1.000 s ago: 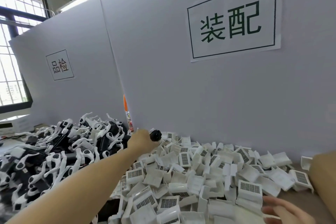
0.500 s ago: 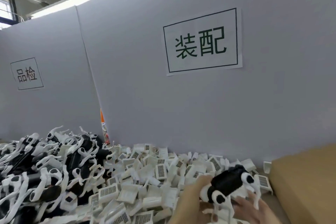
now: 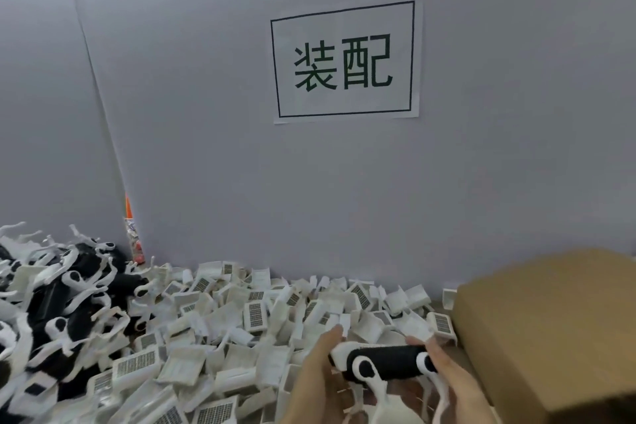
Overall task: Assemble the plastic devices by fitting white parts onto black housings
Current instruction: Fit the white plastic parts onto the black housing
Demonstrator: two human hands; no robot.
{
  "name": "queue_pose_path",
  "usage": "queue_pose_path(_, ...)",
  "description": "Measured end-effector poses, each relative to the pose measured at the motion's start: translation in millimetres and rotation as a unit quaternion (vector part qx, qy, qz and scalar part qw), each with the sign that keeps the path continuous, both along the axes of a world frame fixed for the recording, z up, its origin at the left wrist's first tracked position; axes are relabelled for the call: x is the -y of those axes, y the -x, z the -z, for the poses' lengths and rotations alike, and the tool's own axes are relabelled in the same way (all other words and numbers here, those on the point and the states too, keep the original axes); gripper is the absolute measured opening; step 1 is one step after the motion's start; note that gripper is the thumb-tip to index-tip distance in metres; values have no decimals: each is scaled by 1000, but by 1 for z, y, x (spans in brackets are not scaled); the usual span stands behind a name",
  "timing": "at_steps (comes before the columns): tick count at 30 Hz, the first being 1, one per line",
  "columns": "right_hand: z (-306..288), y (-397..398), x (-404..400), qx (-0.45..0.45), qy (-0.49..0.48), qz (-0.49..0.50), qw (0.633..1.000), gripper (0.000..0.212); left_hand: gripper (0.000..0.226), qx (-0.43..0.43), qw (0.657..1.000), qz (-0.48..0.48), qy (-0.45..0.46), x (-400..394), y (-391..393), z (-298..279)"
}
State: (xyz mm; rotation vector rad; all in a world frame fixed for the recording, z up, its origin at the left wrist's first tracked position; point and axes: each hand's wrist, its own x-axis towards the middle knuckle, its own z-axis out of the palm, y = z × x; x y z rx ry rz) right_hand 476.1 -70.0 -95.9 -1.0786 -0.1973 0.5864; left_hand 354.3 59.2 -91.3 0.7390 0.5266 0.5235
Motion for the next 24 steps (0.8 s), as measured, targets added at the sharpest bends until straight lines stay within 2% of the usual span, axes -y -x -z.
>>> queue_pose_path(1, -3, 7, 1, 18, 4, -4, 1000, 49, 59, 14, 997, 70, -23, -16, 25, -25)
queue_pose_path(2, -5, 14, 7, 47, -36, -72, 996, 62, 63, 15, 995, 100, -7, -12, 38, -34)
queue_pose_path(4, -3, 23, 4, 95, -43, -167, 980, 116, 66, 92, 994, 54, 36, 8, 33, -31)
queue_pose_path(5, -1, 23, -2, 84, -9, -129, 988, 142, 65, 96, 995, 11, 39, 6, 30, -29)
queue_pose_path(6, -2, 27, -7, 69, 21, -166, 984, 128, 62, 101, 994, -12, 30, 9, 27, -24)
queue_pose_path(7, 1, 27, -12, 46, 6, -166, 985, 89, 59, 108, 993, -40, 32, 12, 24, -25)
queue_pose_path(8, 4, 27, -16, 43, 7, -158, 987, 67, 58, 121, 990, -64, 38, 11, 23, -24)
queue_pose_path(10, 6, 33, -17, 48, 5, -209, 977, 43, 59, 129, 987, -87, 27, 6, 20, -23)
queue_pose_path(11, 3, 35, -20, 48, 20, -223, 973, 40, 58, 128, 988, -86, 13, 7, 20, -21)
queue_pose_path(14, -2, 38, -17, 70, 27, -233, 970, 50, 43, 111, 988, -72, -76, 7, 17, -14)
queue_pose_path(15, -3, 38, -15, 99, 39, -207, 972, 52, 36, 93, 987, -66, -117, 8, 16, -13)
queue_pose_path(17, -4, 40, -13, 186, 77, -147, 968, 49, 38, 60, 977, -44, -199, 13, 14, -11)
queue_pose_path(20, -4, 45, -16, 305, 123, -61, 942, 40, 28, 15, 953, -33, -301, 20, 12, -8)
queue_pose_path(22, -2, 50, -19, 361, 135, -46, 922, 47, 15, 12, 948, -64, -311, 20, 13, -7)
queue_pose_path(24, 0, 54, -21, 397, 147, -43, 905, 55, 14, 11, 946, -93, -311, 19, 14, -8)
